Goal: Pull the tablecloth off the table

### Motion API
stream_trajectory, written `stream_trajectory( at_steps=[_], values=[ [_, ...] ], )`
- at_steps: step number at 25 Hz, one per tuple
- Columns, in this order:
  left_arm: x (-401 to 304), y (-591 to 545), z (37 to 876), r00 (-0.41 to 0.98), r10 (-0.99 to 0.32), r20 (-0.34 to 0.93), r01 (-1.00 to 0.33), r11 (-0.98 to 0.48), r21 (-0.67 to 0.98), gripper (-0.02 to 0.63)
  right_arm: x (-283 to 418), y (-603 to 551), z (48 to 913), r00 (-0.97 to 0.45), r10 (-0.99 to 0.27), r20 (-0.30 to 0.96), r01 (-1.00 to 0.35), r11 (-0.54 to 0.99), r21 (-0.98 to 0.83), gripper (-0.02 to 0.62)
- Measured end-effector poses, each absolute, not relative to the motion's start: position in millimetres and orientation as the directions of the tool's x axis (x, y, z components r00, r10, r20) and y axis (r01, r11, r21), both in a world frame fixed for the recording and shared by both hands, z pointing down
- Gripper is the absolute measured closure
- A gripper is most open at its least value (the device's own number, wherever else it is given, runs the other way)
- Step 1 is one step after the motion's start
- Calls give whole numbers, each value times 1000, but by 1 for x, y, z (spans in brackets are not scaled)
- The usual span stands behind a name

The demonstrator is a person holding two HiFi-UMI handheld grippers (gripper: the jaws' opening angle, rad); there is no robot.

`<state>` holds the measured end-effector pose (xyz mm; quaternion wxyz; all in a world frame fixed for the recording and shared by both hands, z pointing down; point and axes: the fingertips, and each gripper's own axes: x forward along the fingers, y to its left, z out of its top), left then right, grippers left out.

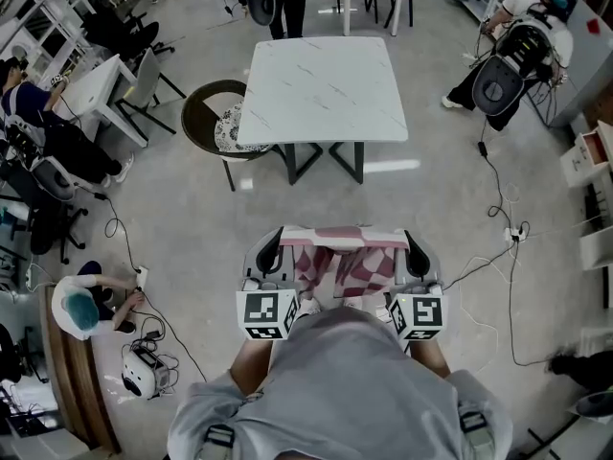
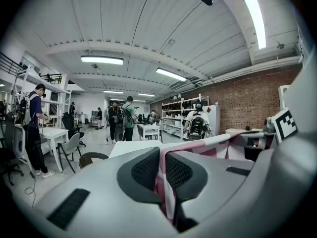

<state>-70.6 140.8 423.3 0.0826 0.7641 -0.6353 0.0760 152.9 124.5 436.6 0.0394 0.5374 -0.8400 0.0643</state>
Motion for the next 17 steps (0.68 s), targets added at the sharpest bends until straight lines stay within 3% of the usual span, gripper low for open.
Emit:
stream_trajectory(
  at_steps=[17],
  values=[
    [-82, 144, 420, 175, -960, 219, -985, -171, 37, 600, 141, 127, 432, -435, -887, 152, -900, 433, -46, 586]
  ],
)
